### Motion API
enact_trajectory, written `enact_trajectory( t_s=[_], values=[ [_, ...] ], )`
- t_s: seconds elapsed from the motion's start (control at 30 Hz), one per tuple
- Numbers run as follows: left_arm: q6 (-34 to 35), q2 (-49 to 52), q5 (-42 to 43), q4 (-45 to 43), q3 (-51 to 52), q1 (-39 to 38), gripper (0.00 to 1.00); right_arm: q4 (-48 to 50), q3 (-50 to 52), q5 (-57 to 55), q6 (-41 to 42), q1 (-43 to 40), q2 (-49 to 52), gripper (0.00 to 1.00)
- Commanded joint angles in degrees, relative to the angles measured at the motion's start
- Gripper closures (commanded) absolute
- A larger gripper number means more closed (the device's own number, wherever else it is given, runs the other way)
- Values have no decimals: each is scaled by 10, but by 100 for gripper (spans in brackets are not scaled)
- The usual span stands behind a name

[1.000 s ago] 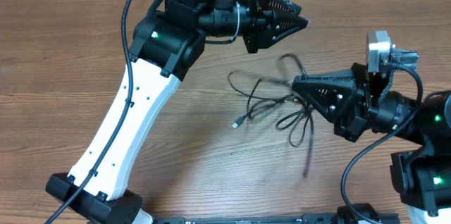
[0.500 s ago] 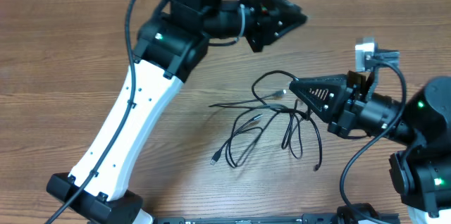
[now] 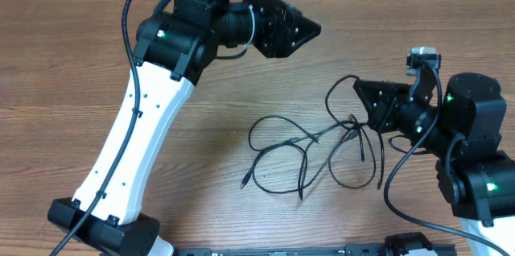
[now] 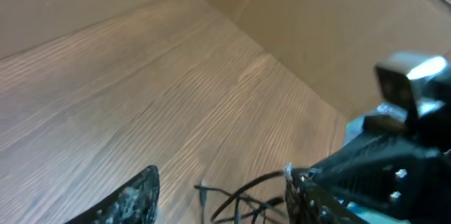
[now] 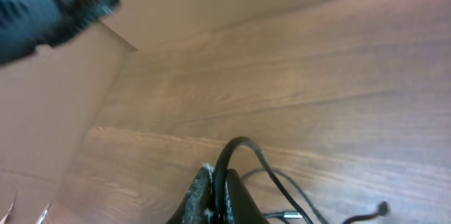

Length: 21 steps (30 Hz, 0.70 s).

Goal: Untangle cables

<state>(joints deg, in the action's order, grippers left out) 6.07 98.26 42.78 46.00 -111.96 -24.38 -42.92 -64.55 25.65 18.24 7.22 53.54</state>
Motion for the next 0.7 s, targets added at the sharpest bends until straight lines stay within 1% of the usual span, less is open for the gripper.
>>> enact_trajectory(
  t_s=[0.0, 0.13, 0.17, 0.27, 0.37, 0.43, 0.5, 0.6, 0.63, 0.67],
  values=[
    [-99, -1, 10, 19, -1, -3, 40, 28, -8, 32, -7, 1, -5, 96],
    [-195, -1, 106, 32, -1, 0, 27, 58, -8, 54, 14, 1, -5, 96],
    [-215, -1, 117, 39, -1, 0, 21, 71, -8, 64, 22, 1, -5, 96],
    [-266, -1, 115, 63, -1, -1, 17, 128, -8, 124, 41, 2, -5, 96],
    [-330, -1, 110, 90, 0, -8, 17, 189, -8, 175, 80, 2, -5, 96],
    [-354, -1, 111, 97, 0, -14, 17, 226, -8, 201, 104, 2, -5, 96],
    [-359, -1, 110, 94, 0, -21, 17, 260, -8, 229, 125, 2, -5, 96],
    [-359, -1, 110, 85, 0, -32, 13, 288, -8, 262, 135, 2, -5, 96],
    [-359, -1, 106, 80, 0, -39, 14, 294, -8, 276, 136, 2, -5, 96],
    [-359, -1, 103, 78, 0, -44, 16, 294, -8, 282, 135, 2, -5, 96]
  ],
)
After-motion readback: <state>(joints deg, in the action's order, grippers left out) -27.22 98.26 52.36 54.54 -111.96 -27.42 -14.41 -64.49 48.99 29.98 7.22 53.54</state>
